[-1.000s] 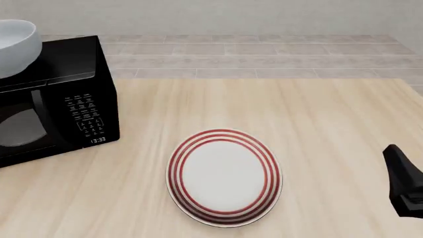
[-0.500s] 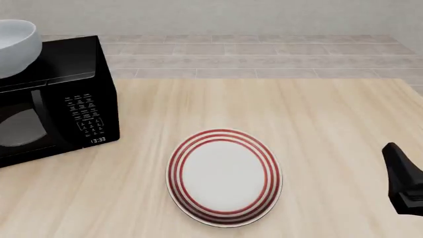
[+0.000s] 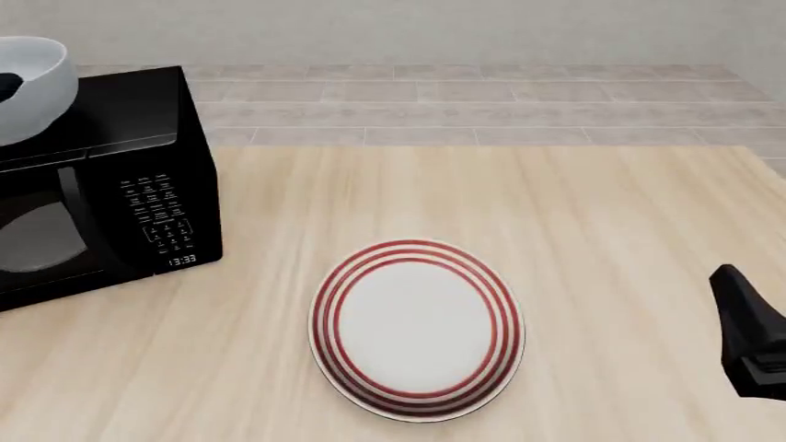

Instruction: Pick up the white bowl and put it on the plate.

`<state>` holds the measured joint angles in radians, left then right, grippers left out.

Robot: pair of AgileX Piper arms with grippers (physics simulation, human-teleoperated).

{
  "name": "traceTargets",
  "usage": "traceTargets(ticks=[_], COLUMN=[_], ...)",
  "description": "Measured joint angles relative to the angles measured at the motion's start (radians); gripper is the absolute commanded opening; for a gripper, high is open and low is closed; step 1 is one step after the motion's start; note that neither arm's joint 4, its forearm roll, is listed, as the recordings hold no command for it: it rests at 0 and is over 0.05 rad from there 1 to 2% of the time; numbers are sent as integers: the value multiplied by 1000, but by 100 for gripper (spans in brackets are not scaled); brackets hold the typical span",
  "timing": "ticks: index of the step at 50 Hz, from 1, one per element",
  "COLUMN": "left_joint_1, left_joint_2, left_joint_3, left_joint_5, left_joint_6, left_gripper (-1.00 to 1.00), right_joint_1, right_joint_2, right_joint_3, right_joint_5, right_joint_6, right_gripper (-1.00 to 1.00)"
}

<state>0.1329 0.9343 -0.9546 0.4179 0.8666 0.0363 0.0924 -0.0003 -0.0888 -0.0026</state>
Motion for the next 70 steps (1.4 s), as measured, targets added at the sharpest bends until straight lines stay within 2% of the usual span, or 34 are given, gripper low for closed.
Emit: traceTargets(ticks=[25,70], left_joint_1=[38,90], left_joint_2=[61,185], left_joint_3=[65,76], left_joint_5=[-92,-220], left_joint_6=[13,14], left_gripper=[100,100], right_joint_1=[0,0], right_joint_2=[1,0], right_joint_3=[0,0], right_joint_5=[-1,0], right_joint_6=[0,0], right_gripper=[100,100])
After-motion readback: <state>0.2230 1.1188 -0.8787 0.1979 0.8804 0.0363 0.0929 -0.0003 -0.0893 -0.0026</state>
